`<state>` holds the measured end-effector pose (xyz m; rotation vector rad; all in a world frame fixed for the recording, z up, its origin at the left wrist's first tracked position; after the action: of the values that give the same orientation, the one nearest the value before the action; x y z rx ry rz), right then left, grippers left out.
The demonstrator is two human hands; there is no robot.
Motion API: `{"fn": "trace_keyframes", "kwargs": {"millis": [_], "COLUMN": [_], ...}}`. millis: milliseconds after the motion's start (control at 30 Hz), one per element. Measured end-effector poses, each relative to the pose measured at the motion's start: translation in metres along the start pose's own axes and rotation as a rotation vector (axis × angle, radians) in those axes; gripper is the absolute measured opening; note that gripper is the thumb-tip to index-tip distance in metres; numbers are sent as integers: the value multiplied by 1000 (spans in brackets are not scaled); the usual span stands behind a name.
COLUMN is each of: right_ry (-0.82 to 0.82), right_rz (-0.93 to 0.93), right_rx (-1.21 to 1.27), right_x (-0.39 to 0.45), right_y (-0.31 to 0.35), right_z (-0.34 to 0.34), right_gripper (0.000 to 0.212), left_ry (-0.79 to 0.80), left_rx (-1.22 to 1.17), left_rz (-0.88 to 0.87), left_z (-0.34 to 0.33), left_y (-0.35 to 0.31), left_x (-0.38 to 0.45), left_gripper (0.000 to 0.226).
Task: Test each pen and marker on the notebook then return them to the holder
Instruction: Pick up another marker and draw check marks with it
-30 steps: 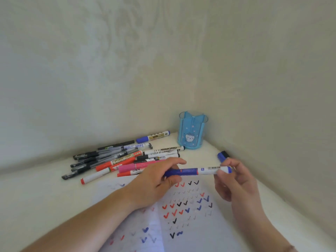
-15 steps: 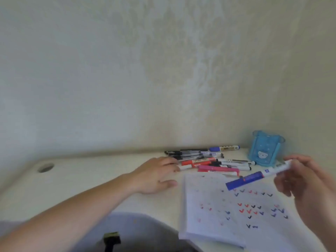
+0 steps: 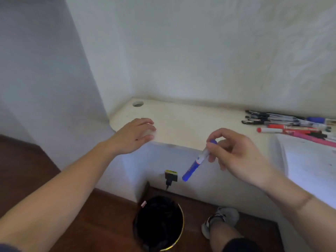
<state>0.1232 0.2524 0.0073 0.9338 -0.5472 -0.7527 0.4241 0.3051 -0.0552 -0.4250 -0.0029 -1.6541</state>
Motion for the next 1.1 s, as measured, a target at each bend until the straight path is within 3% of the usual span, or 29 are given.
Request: {"fn": "trace_keyframes", "kwargs": {"millis": [67,167,267,433,567,733,900,1000,1100], "right_ry": [101,180,165,22,-171,-523,-816,-849,-725], "right_rz": [-45,-34,1,192,281,138,-209,-410,-535], "right_rx": [-99,-271,-178,185,241,242,116,-159,-510], "right_x": [7,8,-1,-32,-53,-75,-97,-104,-90], "right_y": [-9,-18,-3,51,67,23,-76,-138,-175], "right_z": [-24,-39,-27,34,115,210,294,326,335], "right_gripper": [3,21,15,13,29,8,15,11,15], "left_ry": [12,14,-16,-14,-79,-154,-199,-211,-116], "left_rx": [14,13,-4,-6,-71,-197,-289,-380,-460], "left_rz": [8,22,3,-51,-129,-283,-497,-591,-644], "left_z": [6,14,20,18,18,13,-1,-17,-39], "left_y": [4,6,3,-13,-47,-116,-210,-270,-333], "left_x": [-5,-7,-4,13,50,112,172,207,237], "left_gripper": [50,51,53,48,34,36,34,33,26]}}
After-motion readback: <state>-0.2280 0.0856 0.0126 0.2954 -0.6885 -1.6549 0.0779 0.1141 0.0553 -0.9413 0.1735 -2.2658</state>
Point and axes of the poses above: each hand's wrist, its own x-axis towards the middle knuckle, its own z-axis out of the back of the hand, y = z × x, the point moved 5 cm from there along x, towards the middle knuckle, and after that the axes turned 8 degrees about -z, right-handed, at the moved point
